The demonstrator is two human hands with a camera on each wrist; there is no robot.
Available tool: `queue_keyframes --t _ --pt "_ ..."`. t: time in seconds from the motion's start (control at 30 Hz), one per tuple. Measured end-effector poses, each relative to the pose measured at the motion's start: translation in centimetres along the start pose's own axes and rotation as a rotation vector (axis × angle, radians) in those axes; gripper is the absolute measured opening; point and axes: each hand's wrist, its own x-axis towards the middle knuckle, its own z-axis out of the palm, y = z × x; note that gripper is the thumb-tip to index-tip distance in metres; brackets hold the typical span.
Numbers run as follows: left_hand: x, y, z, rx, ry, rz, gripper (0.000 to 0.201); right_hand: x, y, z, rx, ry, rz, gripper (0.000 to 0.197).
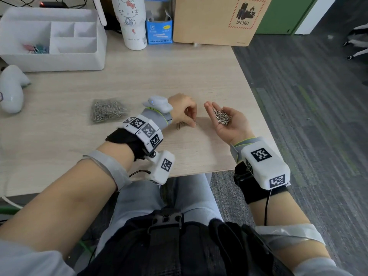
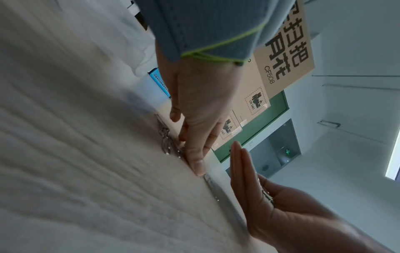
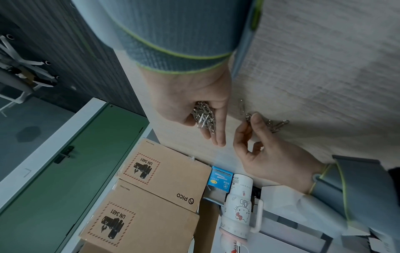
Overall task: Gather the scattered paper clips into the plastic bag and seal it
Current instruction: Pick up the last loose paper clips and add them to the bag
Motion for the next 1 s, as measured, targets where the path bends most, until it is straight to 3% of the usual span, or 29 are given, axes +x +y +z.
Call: queue_keyframes --t 0.4,0.67,0.8,1.0 --pt "0.2 0.1 0.1 0.084 -0.085 -0.029 0.022 -0.2 0.0 0.3 -0.018 -0.014 -0.013 0.032" --pt "-0.2 0.1 -3.1 -0.134 0.092 0.045 0.019 1.2 0.8 0.7 -0.093 0.01 0.023 0.031" --pt "-0.1 1.3 -4.6 -0.131 0.112 0.097 0.017 1.3 2.4 2.3 -0.173 -0.045 0.113 0.031" --pt "-0.9 1.5 -5.3 -0.139 0.164 0.09 0.023 1.6 3.7 4.7 -0.269 -0.069 0.099 0.032"
